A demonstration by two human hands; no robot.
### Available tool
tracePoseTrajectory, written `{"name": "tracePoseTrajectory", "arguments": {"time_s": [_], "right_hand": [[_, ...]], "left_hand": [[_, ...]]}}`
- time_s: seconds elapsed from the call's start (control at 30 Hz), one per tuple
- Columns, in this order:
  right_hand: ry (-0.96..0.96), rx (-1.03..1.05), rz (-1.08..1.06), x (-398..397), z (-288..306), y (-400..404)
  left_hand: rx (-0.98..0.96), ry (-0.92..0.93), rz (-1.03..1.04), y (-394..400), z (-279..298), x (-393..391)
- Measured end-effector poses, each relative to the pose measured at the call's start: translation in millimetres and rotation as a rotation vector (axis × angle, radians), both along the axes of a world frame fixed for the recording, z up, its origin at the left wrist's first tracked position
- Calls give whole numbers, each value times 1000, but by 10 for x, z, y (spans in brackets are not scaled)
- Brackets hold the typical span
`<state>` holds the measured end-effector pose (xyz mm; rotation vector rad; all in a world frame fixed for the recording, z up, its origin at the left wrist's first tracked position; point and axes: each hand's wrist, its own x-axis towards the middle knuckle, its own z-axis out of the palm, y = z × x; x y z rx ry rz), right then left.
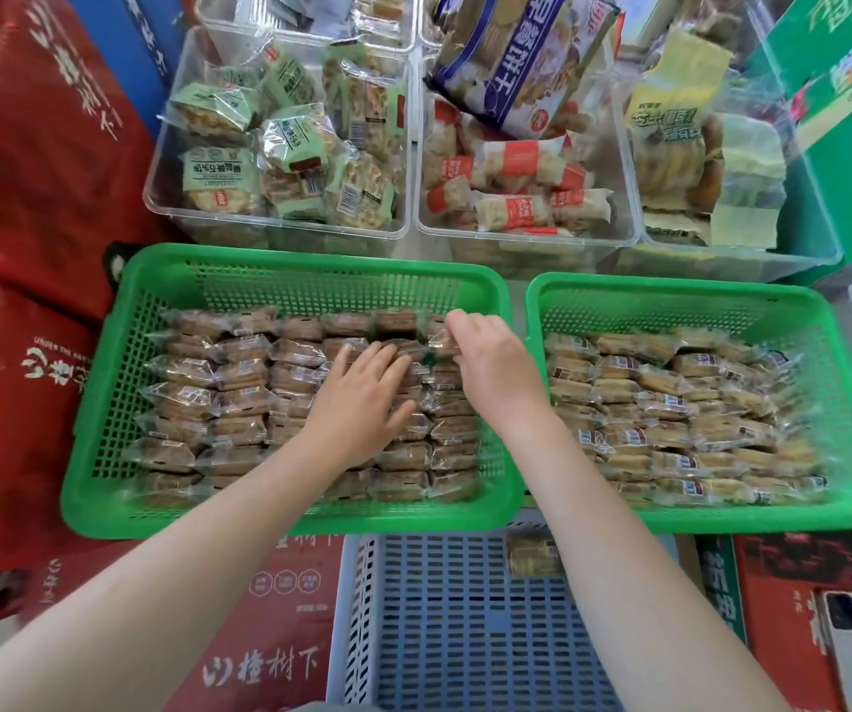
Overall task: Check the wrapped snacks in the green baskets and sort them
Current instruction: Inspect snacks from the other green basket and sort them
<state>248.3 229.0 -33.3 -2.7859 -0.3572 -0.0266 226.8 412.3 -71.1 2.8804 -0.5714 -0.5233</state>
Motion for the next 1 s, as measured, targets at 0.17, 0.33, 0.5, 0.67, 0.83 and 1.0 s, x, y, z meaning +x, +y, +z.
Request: {"name": "tracePoseTrajectory", "arguments": {"time_s": [0.17, 0.33, 0.5, 0.67, 0.83, 1.0], "right_hand": [[37, -23, 39, 52, -155, 35], [14, -77, 44, 58, -405, -40], [-87, -25, -56, 176, -418, -42], [-83, -98, -38, 402, -461, -29], [-78, -121, -38, 441, -468, -36], [-139, 68, -164, 421, -415, -51]], "left_hand": [[-6, 3, 11, 3, -27, 6], [9, -4, 18, -6, -49, 11], [8, -57, -12, -90, -18, 124], [103, 24, -69, -143, -88, 240], [145, 41, -74, -152, -105, 214], [159, 57, -64, -174, -60, 211]]}}
